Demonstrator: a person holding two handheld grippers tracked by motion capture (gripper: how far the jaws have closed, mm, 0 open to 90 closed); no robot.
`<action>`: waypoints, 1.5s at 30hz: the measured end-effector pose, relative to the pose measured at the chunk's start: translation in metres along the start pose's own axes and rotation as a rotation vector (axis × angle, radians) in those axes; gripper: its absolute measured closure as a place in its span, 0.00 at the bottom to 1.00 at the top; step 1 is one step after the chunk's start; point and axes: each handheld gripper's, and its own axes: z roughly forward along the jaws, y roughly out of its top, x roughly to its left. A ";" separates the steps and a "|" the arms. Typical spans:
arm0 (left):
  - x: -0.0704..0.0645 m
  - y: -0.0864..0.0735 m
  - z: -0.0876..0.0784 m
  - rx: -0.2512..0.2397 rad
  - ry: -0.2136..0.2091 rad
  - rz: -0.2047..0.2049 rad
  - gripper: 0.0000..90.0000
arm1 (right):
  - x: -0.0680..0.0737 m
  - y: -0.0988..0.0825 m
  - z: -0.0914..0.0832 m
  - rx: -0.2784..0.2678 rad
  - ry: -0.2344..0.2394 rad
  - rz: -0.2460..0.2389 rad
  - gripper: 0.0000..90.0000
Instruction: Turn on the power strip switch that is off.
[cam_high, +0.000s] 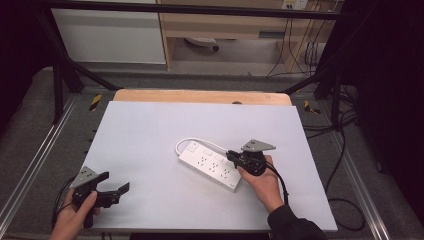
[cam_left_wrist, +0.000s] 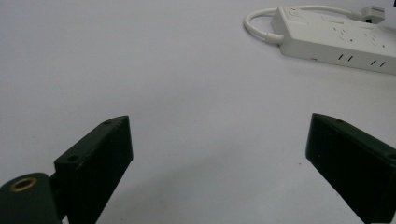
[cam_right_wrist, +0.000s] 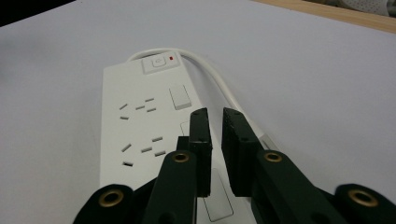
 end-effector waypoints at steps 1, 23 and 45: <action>0.000 0.000 0.000 0.000 0.000 0.000 0.08 | 0.000 0.000 0.000 0.000 0.001 -0.001 0.93; 0.000 0.000 0.000 0.003 0.000 0.003 0.08 | 0.000 -0.010 0.000 0.010 0.000 -0.002 1.00; 0.000 0.000 0.001 0.008 -0.001 0.012 0.08 | 0.003 -0.017 0.010 0.038 0.006 -0.015 1.00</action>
